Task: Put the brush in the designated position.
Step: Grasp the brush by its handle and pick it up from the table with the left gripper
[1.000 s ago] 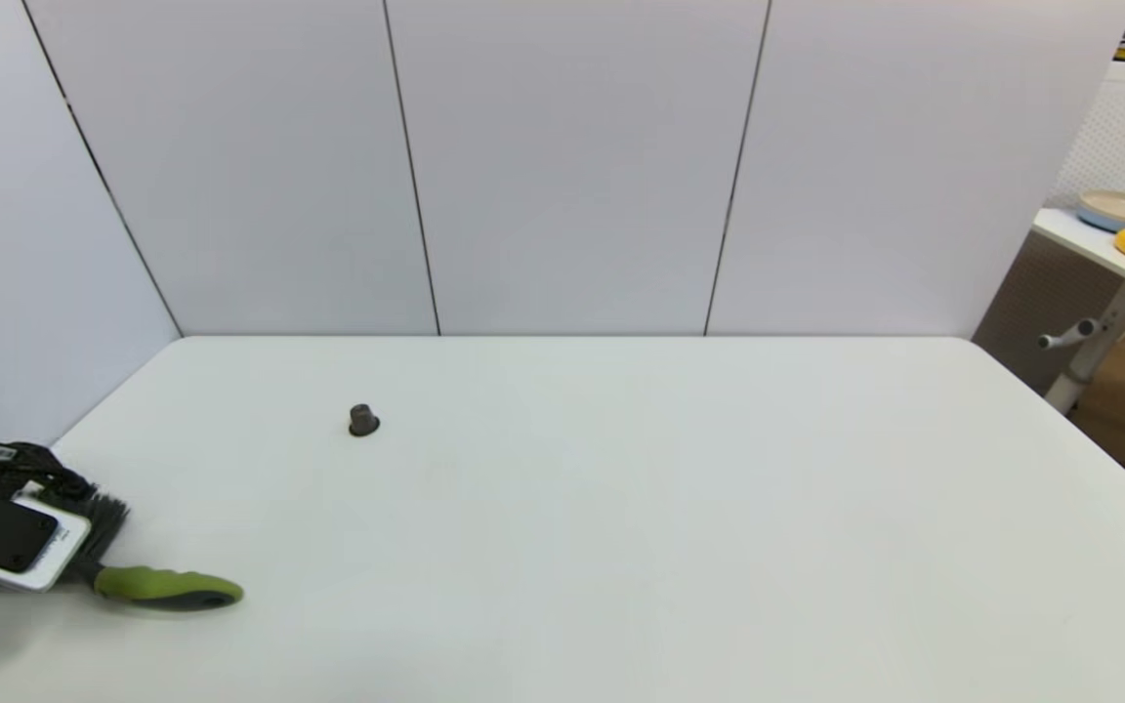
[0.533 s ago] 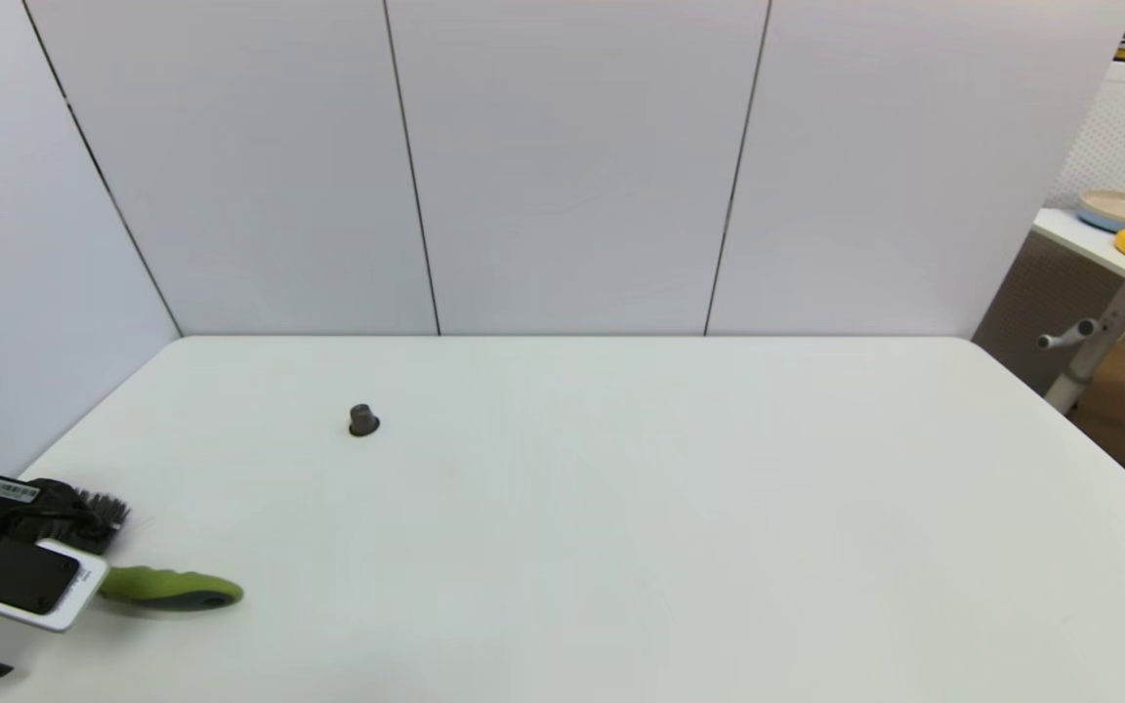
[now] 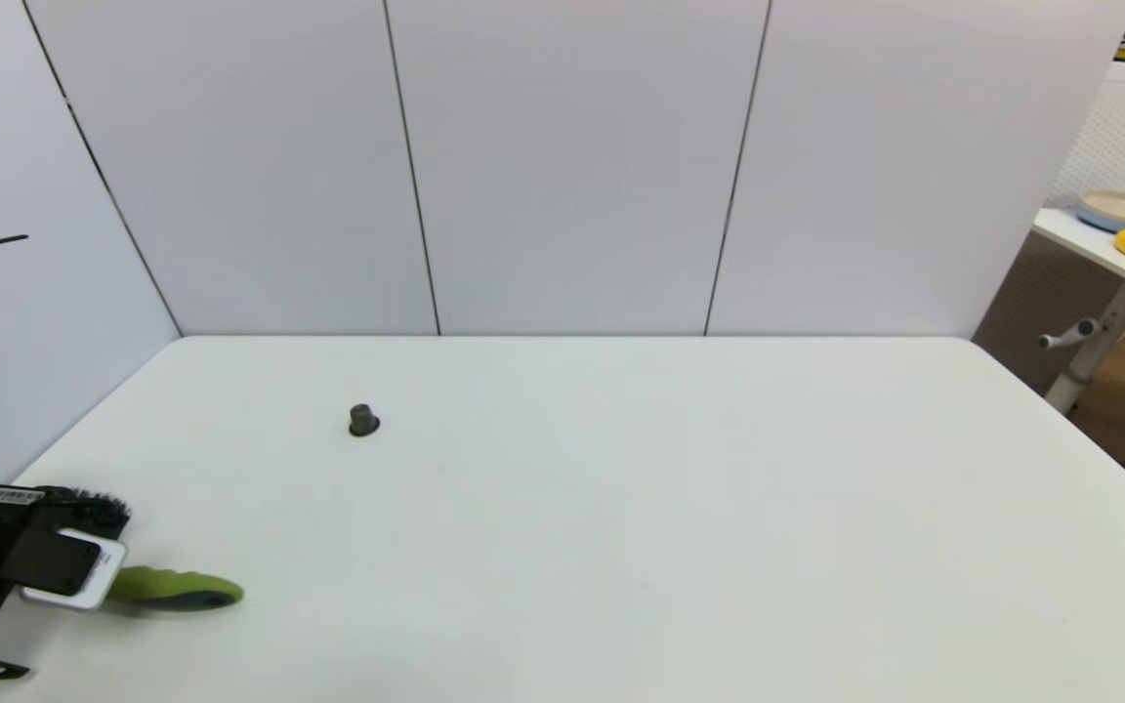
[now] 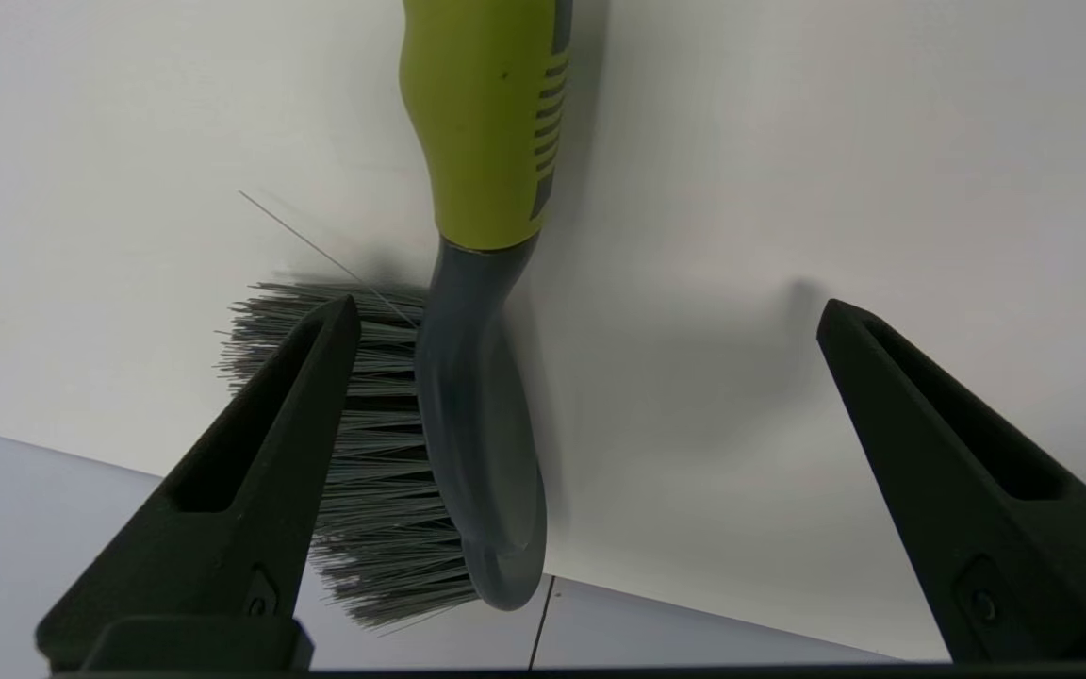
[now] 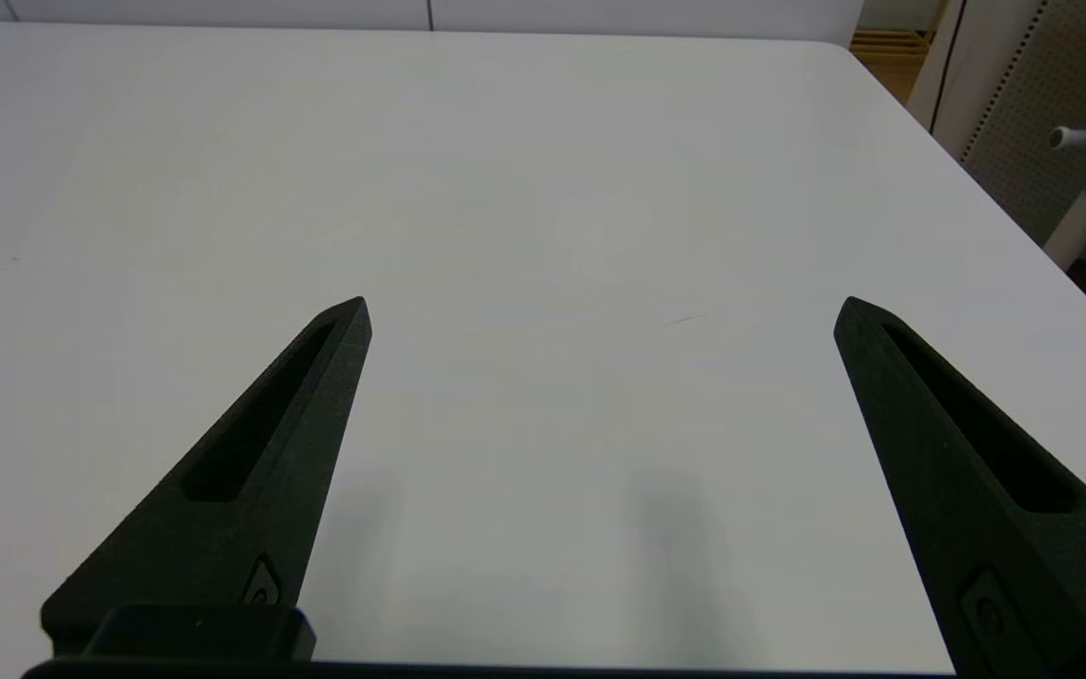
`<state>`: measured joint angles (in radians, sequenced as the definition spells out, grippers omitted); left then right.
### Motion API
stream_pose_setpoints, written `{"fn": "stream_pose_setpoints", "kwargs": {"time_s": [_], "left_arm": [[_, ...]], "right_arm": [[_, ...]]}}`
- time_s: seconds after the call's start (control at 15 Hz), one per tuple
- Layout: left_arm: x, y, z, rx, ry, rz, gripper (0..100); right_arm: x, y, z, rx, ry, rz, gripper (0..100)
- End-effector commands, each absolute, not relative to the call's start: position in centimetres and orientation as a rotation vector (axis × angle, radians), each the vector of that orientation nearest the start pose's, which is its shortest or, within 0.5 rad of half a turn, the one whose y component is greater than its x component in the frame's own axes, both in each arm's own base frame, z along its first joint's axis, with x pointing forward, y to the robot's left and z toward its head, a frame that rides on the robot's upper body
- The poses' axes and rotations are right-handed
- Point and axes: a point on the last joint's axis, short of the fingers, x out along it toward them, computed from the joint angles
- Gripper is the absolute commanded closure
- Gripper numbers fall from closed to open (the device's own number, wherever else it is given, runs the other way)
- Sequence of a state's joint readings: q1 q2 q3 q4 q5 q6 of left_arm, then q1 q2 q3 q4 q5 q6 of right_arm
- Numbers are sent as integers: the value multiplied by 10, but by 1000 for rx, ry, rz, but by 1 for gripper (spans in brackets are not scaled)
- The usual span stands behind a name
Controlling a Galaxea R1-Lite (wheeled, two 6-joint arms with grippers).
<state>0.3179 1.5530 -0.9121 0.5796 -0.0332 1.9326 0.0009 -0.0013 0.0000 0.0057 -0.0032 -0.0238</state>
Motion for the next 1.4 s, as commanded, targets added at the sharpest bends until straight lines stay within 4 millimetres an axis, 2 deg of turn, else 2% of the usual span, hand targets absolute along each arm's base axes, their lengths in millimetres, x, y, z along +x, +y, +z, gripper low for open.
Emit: {"fn": "stream_pose_setpoints", "kwargs": {"time_s": [0.07, 0.27, 0.47, 0.87, 1.4], "left_arm": [[210, 71, 168, 1429, 1009, -994, 0], [224, 76, 176, 1448, 1004, -1094, 0], [235, 78, 162, 1424, 965, -1169, 0], [248, 82, 148, 1414, 960, -1192, 0], [257, 85, 146, 1425, 948, -1182, 0]], "right_arm": [[-23, 0, 74, -25, 8, -3, 0], [-23, 0, 74, -25, 8, -1, 0], [-23, 0, 74, -25, 8, -1, 0], [-23, 0, 74, -25, 8, -1, 0], [-23, 0, 74, -25, 8, -1, 0]]}}
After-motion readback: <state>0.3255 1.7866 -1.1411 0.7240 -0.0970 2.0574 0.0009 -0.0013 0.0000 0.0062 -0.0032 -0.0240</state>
